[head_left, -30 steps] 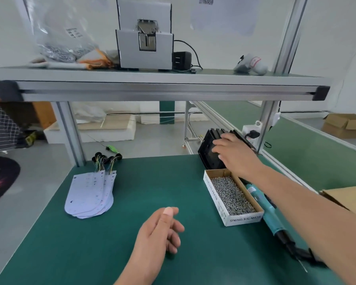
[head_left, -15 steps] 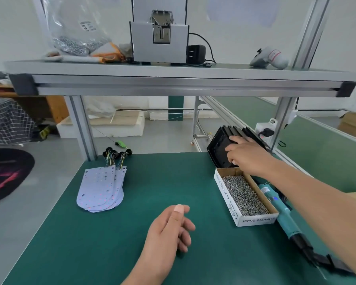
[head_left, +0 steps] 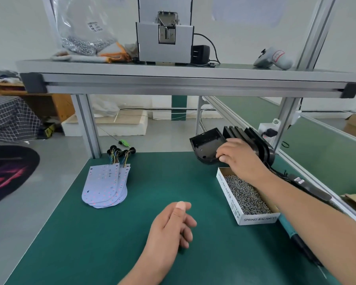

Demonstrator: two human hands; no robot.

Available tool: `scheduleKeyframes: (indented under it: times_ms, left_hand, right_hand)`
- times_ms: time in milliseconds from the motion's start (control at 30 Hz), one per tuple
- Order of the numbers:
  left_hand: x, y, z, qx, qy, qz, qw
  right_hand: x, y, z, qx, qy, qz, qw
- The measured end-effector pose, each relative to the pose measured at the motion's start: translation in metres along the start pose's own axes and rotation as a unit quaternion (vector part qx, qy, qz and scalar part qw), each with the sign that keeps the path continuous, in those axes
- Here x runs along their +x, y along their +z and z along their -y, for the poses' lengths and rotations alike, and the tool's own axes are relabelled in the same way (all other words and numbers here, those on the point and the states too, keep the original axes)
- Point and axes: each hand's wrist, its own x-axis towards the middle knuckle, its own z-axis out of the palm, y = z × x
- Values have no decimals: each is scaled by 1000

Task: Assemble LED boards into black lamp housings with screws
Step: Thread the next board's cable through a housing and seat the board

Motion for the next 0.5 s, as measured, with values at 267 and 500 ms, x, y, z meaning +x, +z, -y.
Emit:
scheduleKeyframes:
  times_ms: [267,500]
  left_hand:
    - [-5,2,-8,22,42,-98,994]
    - [0,1,-4,107,67,-191,973]
  right_hand:
    - [-82,12,89,131,71,-47,988]
    - [-144,-2,141,152,0,17,988]
